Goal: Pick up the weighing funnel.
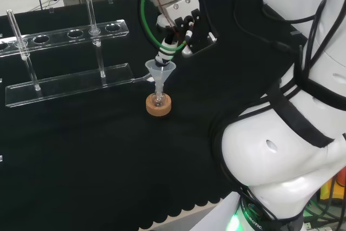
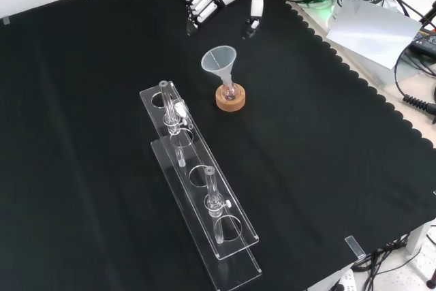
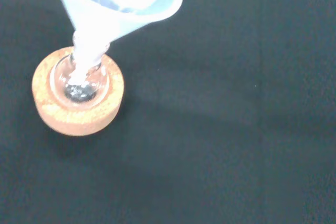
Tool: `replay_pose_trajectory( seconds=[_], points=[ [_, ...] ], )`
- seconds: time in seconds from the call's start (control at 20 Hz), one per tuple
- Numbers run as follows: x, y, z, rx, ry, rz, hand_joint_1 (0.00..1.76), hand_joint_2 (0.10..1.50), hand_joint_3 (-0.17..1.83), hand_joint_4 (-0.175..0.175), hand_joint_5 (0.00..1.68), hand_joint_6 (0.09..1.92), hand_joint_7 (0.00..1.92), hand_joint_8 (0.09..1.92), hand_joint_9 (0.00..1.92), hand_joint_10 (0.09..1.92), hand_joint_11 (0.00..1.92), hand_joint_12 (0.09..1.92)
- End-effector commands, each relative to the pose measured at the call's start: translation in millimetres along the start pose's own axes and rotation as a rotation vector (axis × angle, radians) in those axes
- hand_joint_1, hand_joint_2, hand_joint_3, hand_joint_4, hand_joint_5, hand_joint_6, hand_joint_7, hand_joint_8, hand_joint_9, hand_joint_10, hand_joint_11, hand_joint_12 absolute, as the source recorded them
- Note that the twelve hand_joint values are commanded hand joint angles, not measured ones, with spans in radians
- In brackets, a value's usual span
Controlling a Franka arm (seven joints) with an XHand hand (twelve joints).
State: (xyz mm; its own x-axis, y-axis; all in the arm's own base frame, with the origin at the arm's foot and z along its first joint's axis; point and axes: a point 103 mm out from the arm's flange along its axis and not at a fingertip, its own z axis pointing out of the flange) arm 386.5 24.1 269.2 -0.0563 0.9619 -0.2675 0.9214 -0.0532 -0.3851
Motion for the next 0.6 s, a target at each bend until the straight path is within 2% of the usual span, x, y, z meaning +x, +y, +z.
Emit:
replay_pose_trajectory(
  seconds=[0.05,0.4,0.6],
  points=[
    [-16.6,13.5,-7.2,-0.027,0.010,0.009,0.69,0.65,0.49,-0.088,0.35,0.09,0.08,0.70,0.35,0.75,0.17,1.40],
    [-38.4,34.0,-18.8,-0.115,0.050,0.006,0.70,0.66,0.50,-0.089,0.38,0.09,0.15,0.72,0.42,0.72,0.22,1.38],
    [-54.3,52.7,-16.0,-0.194,0.070,0.012,0.79,0.67,0.55,-0.081,0.48,0.09,0.35,0.70,0.58,0.65,0.34,1.34]
  ],
)
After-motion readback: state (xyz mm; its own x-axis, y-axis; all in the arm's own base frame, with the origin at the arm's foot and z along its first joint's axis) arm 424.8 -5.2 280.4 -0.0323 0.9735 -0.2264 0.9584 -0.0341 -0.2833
